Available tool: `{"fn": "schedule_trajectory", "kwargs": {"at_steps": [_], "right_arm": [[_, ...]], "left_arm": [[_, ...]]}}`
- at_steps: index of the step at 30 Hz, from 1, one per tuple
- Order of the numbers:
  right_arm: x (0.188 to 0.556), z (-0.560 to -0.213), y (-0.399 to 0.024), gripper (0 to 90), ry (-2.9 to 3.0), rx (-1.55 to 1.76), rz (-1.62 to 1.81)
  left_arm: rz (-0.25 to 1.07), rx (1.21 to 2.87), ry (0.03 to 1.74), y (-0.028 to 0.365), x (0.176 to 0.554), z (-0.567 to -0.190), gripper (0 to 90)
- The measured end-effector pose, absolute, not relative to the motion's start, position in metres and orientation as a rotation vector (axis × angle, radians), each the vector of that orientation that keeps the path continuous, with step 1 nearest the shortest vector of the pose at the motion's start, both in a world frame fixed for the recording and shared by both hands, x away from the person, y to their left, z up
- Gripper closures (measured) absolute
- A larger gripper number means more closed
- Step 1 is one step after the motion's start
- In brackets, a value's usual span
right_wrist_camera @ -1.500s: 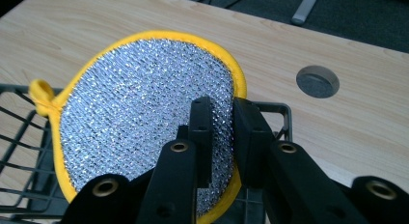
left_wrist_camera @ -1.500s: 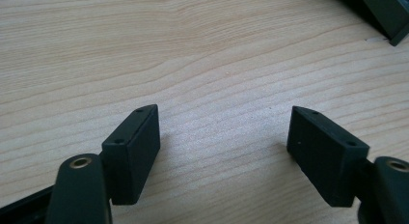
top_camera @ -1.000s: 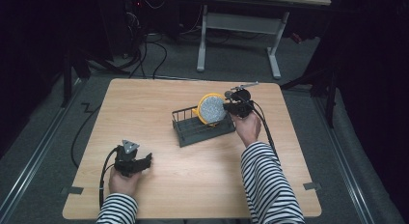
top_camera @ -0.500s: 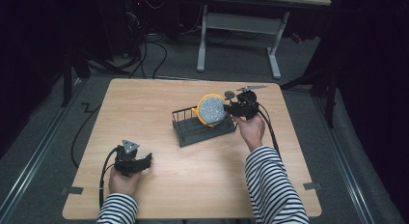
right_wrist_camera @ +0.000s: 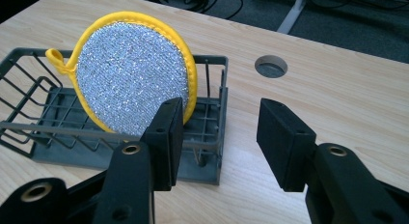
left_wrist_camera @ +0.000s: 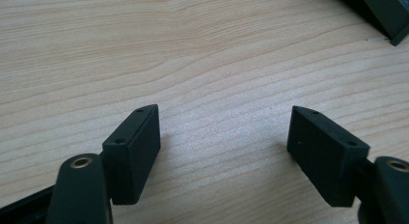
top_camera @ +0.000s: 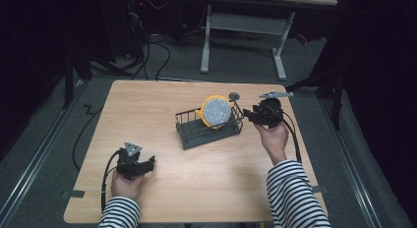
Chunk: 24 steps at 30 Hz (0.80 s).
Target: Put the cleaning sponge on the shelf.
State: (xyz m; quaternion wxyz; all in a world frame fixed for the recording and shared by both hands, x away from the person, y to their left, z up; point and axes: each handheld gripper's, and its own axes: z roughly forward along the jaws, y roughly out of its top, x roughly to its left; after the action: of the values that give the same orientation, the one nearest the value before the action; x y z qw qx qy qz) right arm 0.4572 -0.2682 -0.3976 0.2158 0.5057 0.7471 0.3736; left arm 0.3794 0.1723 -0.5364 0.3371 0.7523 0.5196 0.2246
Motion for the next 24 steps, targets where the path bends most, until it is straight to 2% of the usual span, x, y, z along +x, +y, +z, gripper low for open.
{"fn": "schedule_trajectory", "kwargs": {"at_steps": [24], "right_arm": [[0.404, -0.396, -0.318, 52.6, 1.984, 1.45, 1.083]], "left_arm": [[0.586, 1.96, 1.356, 0.172, 0.379, -0.536, 28.3]]}}
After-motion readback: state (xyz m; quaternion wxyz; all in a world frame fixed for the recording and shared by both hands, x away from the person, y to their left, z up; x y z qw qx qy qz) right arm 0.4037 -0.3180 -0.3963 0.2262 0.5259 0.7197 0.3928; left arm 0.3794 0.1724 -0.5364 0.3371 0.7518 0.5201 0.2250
